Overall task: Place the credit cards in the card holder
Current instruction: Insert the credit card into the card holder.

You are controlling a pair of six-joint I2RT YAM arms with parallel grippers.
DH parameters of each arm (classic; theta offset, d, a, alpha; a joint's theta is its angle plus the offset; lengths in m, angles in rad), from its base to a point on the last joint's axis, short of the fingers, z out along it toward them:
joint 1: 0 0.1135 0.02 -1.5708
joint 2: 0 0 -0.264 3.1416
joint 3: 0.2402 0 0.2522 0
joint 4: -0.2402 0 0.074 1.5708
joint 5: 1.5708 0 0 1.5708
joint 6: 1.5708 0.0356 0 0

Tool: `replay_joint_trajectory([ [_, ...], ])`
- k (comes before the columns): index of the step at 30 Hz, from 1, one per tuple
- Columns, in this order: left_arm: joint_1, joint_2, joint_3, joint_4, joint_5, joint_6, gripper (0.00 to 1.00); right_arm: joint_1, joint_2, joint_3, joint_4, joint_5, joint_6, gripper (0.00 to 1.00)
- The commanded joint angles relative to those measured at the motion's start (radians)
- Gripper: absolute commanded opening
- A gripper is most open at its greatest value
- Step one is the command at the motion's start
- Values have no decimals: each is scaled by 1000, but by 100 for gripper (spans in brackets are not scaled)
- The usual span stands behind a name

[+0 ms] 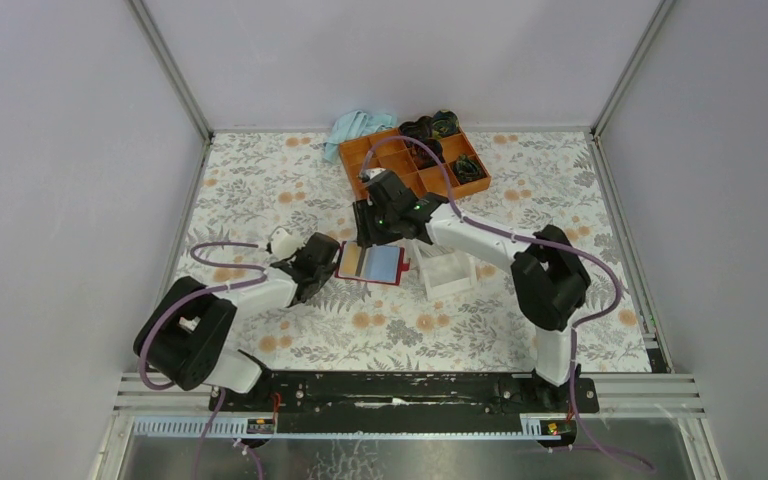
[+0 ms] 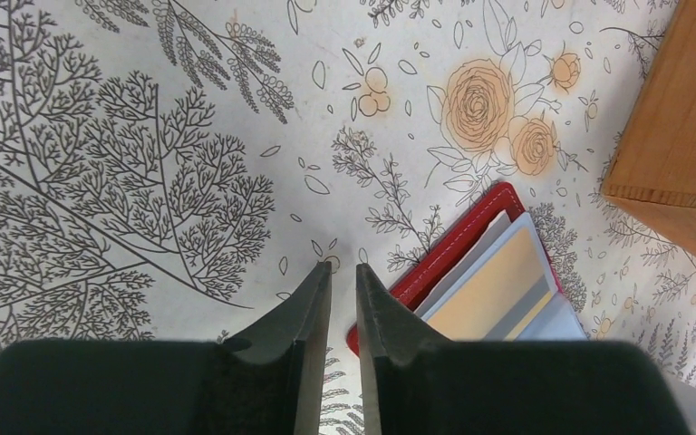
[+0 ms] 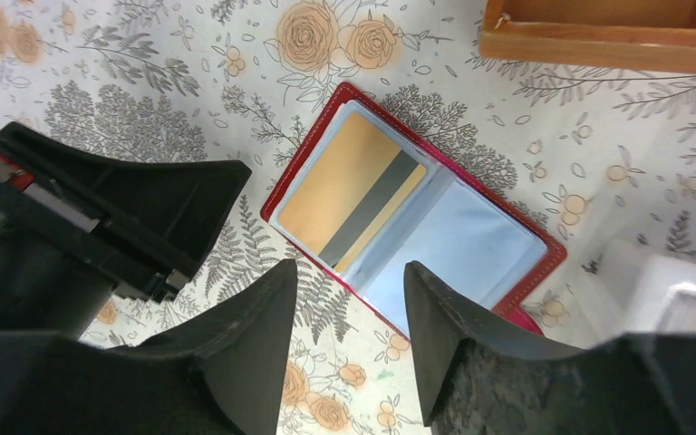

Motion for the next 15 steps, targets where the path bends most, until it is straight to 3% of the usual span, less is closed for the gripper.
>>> replay_joint_trajectory([
  [1, -4, -37, -14, -36, -40, 40, 24, 6, -118, -18, -5, 72, -40, 59],
  [4, -5, -63, -23, -36, -39, 59, 25, 3, -162, -46, 5, 97, -56, 73],
  [6, -4, -84, -31, -40, -43, 63, 25, 3, -172, -54, -2, 118, -69, 74],
  [9, -6, -125, -41, -40, -40, 73, 25, 3, -167, -73, -14, 131, -72, 68],
  [11, -6, -147, -42, -39, -40, 83, 25, 2, -158, -97, -10, 132, -67, 57],
  [15, -6, -181, -33, -25, -15, 110, 25, 3, -147, -149, 10, 132, -59, 53],
])
